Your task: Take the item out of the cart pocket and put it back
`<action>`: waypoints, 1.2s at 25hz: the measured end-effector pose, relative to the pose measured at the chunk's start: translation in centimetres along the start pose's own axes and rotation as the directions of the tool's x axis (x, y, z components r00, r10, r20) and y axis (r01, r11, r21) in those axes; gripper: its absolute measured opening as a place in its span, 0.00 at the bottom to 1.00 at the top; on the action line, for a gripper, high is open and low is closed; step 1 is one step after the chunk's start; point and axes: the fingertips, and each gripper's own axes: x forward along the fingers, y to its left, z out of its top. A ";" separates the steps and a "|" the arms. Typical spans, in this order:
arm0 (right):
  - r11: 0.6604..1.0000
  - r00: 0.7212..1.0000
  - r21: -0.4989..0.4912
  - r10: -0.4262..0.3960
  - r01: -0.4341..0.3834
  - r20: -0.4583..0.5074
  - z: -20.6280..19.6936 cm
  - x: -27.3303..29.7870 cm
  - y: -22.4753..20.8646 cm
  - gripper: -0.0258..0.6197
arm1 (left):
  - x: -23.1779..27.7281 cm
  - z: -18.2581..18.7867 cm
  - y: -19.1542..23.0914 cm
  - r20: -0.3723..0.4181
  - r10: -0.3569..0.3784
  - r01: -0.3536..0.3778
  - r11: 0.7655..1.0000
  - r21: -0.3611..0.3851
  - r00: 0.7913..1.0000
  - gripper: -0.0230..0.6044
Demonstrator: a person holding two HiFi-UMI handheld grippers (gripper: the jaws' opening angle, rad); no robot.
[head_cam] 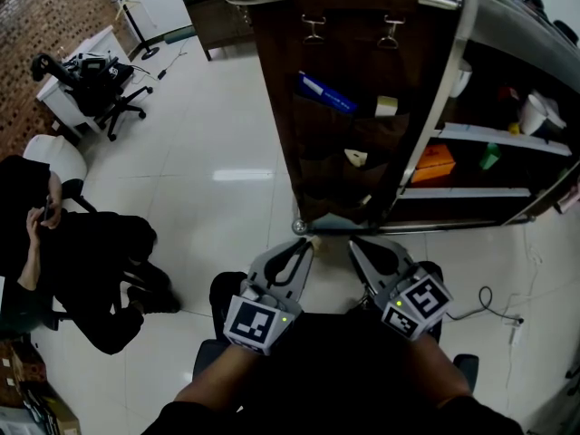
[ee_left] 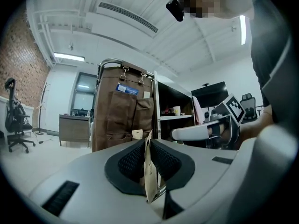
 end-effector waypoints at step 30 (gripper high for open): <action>1.000 1.000 0.008 -0.029 0.028 0.011 0.2 -0.7 -1.5 0.07 | 2.0 18.8 5.0 0.348 0.016 -0.081 0.982 0.173 0.937 0.09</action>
